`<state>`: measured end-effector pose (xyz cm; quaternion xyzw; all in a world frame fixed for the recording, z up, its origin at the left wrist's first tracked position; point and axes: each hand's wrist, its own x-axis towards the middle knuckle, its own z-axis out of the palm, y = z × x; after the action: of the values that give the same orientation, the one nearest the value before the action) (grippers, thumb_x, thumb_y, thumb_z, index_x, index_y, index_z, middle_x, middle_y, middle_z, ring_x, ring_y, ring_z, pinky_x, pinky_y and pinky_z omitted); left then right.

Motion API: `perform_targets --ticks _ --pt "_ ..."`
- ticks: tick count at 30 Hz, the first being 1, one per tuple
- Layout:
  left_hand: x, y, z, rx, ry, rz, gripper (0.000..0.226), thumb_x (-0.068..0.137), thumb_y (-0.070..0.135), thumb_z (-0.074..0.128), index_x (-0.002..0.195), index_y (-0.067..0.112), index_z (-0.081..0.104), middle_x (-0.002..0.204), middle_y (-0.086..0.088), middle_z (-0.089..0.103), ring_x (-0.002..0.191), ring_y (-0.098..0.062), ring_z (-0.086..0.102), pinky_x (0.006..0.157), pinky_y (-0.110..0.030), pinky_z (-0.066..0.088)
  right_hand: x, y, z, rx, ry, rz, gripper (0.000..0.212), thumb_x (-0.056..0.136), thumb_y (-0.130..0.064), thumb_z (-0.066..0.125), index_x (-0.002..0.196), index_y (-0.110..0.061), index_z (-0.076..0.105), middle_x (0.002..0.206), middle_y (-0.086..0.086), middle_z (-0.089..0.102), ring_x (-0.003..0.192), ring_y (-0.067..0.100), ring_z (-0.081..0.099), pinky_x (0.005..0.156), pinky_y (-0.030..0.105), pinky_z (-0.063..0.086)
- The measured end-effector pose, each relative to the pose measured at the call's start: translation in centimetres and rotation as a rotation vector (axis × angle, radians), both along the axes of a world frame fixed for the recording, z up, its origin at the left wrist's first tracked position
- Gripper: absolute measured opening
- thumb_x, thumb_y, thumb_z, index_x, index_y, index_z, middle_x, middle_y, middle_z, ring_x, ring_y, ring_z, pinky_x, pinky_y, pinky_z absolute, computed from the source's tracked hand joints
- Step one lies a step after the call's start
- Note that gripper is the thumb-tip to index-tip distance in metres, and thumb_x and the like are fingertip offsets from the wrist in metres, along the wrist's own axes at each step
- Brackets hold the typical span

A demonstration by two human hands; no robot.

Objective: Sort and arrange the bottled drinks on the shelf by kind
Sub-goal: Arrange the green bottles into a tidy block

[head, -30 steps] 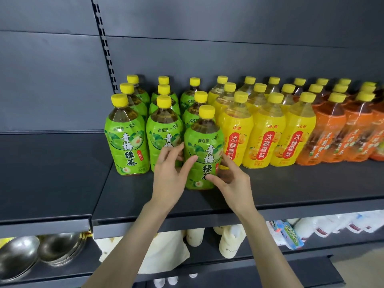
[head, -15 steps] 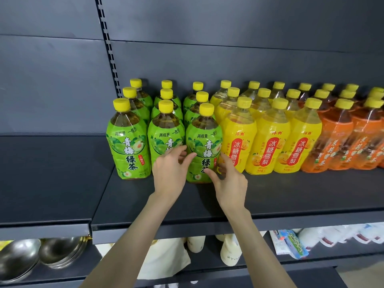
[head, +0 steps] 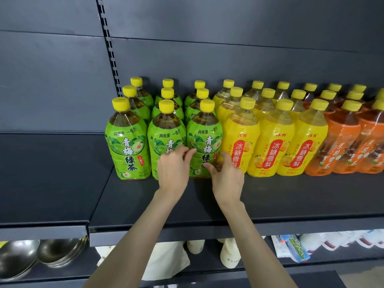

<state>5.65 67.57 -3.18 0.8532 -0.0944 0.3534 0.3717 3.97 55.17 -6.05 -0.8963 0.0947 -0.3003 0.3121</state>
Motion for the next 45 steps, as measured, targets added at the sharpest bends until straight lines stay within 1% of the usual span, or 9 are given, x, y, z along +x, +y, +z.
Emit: perform_targets --ticks 5,10,13,15,17,21,27,39,45 --pt "-0.5 0.3 -0.1 -0.038 0.017 -0.012 0.016 0.084 0.017 0.072 0.084 0.000 0.074 0.071 -0.010 0.072 0.059 -0.025 0.068 0.056 -0.037 0.056 -0.3 -0.1 0.0 -0.011 -0.015 0.008 0.051 0.083 -0.037 0.072 0.123 -0.008 0.056 0.089 0.014 0.070 0.078 0.034 0.067 0.066 0.041 0.052" --pt "-2.4 3.0 -1.9 -0.018 -0.155 0.100 0.018 0.077 0.014 0.079 0.090 0.004 0.070 0.084 -0.011 0.065 0.071 -0.025 0.063 0.053 -0.033 0.052 -1.3 0.1 -0.5 -0.004 -0.143 0.069 0.067 0.079 -0.026 0.078 0.136 -0.008 0.047 0.125 0.015 0.059 0.108 0.032 0.060 0.081 0.039 0.051" --pt "-2.5 5.0 -3.0 0.168 -0.207 0.176 0.057 0.070 0.016 0.083 0.120 0.008 0.057 0.118 -0.023 0.054 0.109 -0.033 0.050 0.081 -0.045 0.048 -1.0 0.4 -0.1 -0.148 -0.260 0.129 0.090 0.071 -0.016 0.084 0.145 -0.012 0.034 0.144 0.020 0.039 0.128 0.037 0.041 0.089 0.038 0.044" --pt "-2.1 6.1 -3.1 0.378 -0.183 0.193 0.080 0.066 0.021 0.085 0.135 0.011 0.046 0.140 -0.025 0.042 0.131 -0.039 0.037 0.102 -0.056 0.035 -0.4 0.5 0.3 -0.271 -0.258 0.156 0.101 0.069 -0.015 0.085 0.148 -0.019 0.023 0.154 0.015 0.021 0.133 0.037 0.026 0.089 0.045 0.048" --pt "-1.6 6.6 -3.0 0.537 -0.163 0.199 0.094 0.064 0.023 0.087 0.143 0.012 0.036 0.149 -0.023 0.034 0.140 -0.038 0.026 0.110 -0.059 0.019 0.0 0.7 0.4 -0.353 -0.231 0.165 0.107 0.067 -0.014 0.086 0.149 -0.021 0.018 0.158 0.011 0.014 0.134 0.035 0.022 0.086 0.047 0.053" --pt "-1.1 6.9 -3.0 0.599 -0.200 0.201 0.101 0.059 0.019 0.090 0.142 0.010 0.033 0.148 -0.025 0.035 0.135 -0.039 0.036 0.106 -0.059 0.015 0.4 1.0 0.2 -0.406 -0.209 0.145 0.109 0.066 -0.013 0.087 0.149 -0.019 0.018 0.157 0.016 0.023 0.129 0.041 0.040 0.086 0.043 0.053" --pt "-1.0 6.8 -3.2 0.592 -0.212 0.203 0.098 0.056 0.019 0.091 0.138 0.009 0.039 0.143 -0.027 0.042 0.120 -0.038 0.055 0.104 -0.059 0.020 1.1 1.2 0.1 -0.393 -0.231 0.163 0.102 0.067 -0.008 0.085 0.148 -0.014 0.025 0.156 0.018 0.026 0.128 0.042 0.042 0.094 0.045 0.049" --pt "-1.5 5.9 -3.0 0.618 -0.132 0.248 0.099 0.055 0.022 0.092 0.138 0.008 0.042 0.140 -0.027 0.046 0.121 -0.038 0.055 0.101 -0.059 0.036 0.1 1.7 0.2 -0.337 -0.152 0.175 0.096 0.077 -0.002 0.076 0.153 -0.014 0.018 0.161 0.015 0.006 0.146 0.036 0.019 0.096 0.042 0.048" --pt "-2.4 6.7 -3.0 0.514 -0.181 0.188 0.084 0.061 0.015 0.089 0.135 0.007 0.050 0.142 -0.026 0.043 0.122 -0.041 0.052 0.101 -0.058 0.038 -0.4 1.4 0.4 -0.373 -0.156 0.136 0.097 0.073 -0.008 0.081 0.151 -0.015 0.024 0.159 0.016 0.015 0.138 0.041 0.031 0.091 0.046 0.051"
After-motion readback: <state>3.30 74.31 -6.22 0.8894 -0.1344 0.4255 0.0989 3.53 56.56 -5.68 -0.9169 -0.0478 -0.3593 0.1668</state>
